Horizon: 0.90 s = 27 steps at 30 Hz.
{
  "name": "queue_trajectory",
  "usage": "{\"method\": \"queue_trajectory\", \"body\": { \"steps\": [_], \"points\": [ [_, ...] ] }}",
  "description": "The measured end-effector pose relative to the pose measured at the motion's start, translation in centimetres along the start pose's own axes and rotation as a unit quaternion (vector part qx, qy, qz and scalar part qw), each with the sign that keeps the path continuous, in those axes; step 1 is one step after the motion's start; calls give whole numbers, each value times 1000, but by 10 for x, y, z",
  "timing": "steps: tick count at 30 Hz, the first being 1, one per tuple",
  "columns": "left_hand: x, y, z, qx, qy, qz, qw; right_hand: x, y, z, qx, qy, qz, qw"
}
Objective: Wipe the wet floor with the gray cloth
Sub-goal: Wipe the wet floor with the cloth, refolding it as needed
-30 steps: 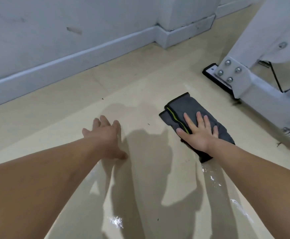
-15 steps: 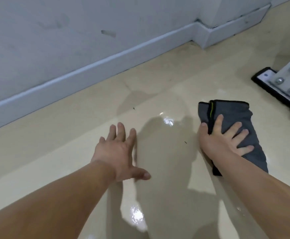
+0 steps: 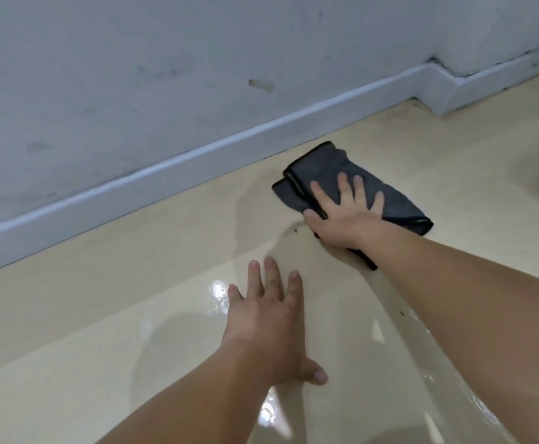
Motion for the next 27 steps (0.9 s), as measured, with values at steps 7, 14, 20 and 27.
{"method": "queue_trajectory", "body": {
  "steps": [7, 14, 20, 27],
  "points": [
    [-1, 0, 3, -1, -13, -6, 1000, -53, 26, 10, -6, -154, 30, 988],
    [-4, -4, 1, -16, -23, -26, 999, -129, 53, -96, 15, 1, 24, 1000],
    [-27, 7, -16, -9, -39, -91, 995, -197, 92, -84, 35, 56, -36, 997],
    [-109, 76, -33, -26, 38, -106, 993, -278, 147, 3, 32, 44, -47, 997]
  ]
}}
Point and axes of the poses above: each hand's wrist, its own x-axis towards the middle knuckle, its own y-axis out of the palm, z = x × y, the point moved 3 cm from there along x, towards the middle knuckle, and after that the axes turned 1 degree about -y, right-handed, at the moved point
